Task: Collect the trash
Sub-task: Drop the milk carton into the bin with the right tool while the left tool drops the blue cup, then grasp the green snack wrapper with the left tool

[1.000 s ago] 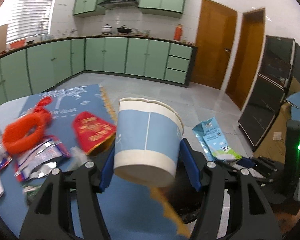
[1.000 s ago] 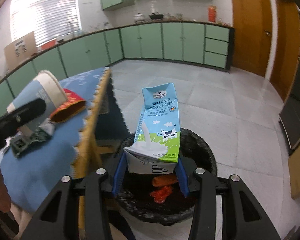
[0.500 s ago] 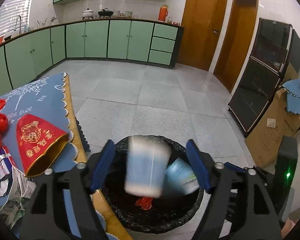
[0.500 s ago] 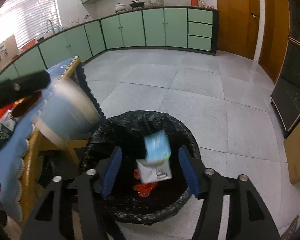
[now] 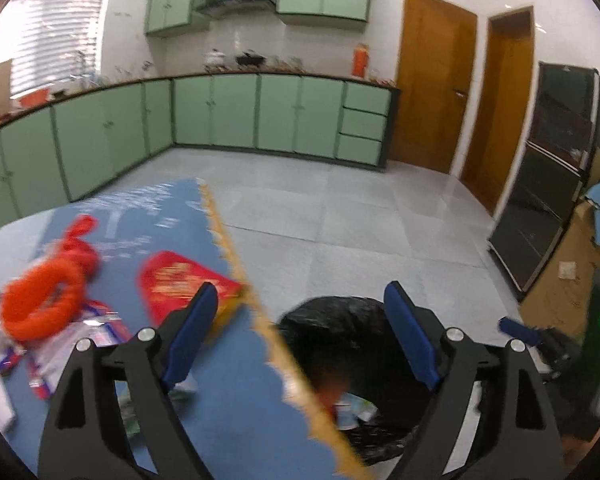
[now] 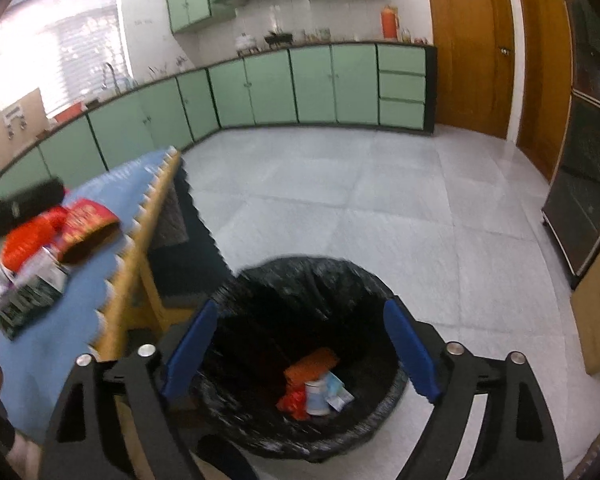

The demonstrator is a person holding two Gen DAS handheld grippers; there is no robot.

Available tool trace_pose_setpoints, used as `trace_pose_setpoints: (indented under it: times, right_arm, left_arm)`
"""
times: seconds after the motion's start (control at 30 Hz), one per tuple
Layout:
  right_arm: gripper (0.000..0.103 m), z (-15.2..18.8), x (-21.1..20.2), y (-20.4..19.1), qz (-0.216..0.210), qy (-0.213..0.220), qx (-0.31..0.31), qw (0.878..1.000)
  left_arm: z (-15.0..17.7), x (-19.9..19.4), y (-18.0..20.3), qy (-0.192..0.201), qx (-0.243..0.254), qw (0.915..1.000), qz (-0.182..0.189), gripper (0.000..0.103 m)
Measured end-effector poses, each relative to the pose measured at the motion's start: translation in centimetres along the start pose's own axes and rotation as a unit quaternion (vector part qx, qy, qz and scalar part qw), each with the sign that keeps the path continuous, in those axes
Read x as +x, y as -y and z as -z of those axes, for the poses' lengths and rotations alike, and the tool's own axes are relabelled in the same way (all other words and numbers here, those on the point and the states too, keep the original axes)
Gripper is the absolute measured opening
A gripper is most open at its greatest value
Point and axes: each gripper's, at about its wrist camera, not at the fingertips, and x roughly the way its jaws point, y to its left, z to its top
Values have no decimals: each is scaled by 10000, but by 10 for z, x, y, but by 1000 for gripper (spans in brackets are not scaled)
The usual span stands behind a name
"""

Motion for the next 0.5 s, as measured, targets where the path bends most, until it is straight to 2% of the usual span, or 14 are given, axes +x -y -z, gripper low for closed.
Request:
trace_pose_setpoints:
  times: [0.13, 0.27, 0.5]
  right_arm:
    - [91, -15, -16, -31, -272, 333, -69, 9990]
    - [92, -23, -27, -71, -518, 621, -308, 9962]
    - [92, -24, -28, -124, -872, 647, -616, 9922]
  left_arm:
    - [3, -27, -32, 200, -27, 9985, -516, 83]
    - [15, -51, -67, 236, -122, 9956, -894, 83]
    - [47, -63, -106, -44, -293, 9938, -1068, 83]
